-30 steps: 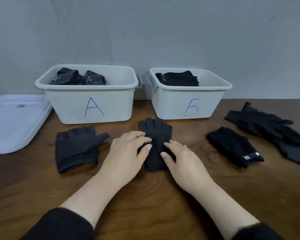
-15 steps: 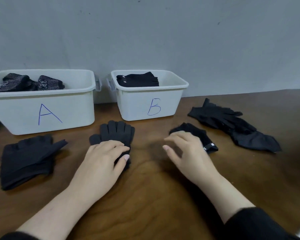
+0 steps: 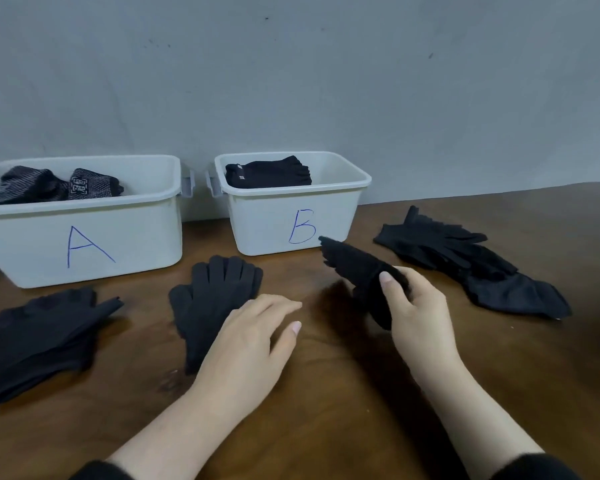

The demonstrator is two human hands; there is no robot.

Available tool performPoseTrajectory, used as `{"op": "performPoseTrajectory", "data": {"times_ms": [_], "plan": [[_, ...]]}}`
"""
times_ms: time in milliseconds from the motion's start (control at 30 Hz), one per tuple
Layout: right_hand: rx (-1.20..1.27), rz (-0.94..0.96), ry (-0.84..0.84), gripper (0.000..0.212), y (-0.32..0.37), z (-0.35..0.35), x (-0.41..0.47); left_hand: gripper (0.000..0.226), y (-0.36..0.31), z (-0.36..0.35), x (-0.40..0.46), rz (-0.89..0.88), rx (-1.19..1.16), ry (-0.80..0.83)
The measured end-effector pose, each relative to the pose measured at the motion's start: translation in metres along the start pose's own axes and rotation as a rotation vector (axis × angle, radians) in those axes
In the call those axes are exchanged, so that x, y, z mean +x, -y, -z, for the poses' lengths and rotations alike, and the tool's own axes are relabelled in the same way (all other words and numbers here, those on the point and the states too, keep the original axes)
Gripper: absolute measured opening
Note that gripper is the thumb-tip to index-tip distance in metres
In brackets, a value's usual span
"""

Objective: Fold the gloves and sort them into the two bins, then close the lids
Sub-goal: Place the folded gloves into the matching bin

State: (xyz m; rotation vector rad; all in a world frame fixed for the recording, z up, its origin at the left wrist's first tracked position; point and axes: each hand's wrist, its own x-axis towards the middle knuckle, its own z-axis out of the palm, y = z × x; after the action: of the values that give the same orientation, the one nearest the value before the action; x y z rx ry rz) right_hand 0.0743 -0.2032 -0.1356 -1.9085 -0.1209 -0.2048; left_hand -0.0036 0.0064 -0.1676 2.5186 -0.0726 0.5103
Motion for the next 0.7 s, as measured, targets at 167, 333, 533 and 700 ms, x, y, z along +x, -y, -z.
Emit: {"op": "performPoseTrajectory", "data": {"times_ms": [167, 333, 533, 700], "plan": [[0.778, -0.253, 0.048, 0.02, 0.017, -0.027, -0.001, 0.044, -0.002, 0.008, 0.001, 0.046, -0.008, -0.154], [-0.258, -0.03, 0.081, 0.027, -0.008, -0.035, -0.006, 0.048, -0.002, 0.004, 0.0, -0.063, 0.16, 0.092], [-0.553, 0.444, 0.347, 0.015, -0.022, -0.037, -0.009, 0.045, 0.002, -0.004, 0.002, -0.075, 0.209, 0.212], [-0.666, 0.527, 0.305, 0.014, -0.02, -0.044, -0.013, 0.037, 0.01, -0.003, -0.001, -0.085, 0.188, 0.118]]}}
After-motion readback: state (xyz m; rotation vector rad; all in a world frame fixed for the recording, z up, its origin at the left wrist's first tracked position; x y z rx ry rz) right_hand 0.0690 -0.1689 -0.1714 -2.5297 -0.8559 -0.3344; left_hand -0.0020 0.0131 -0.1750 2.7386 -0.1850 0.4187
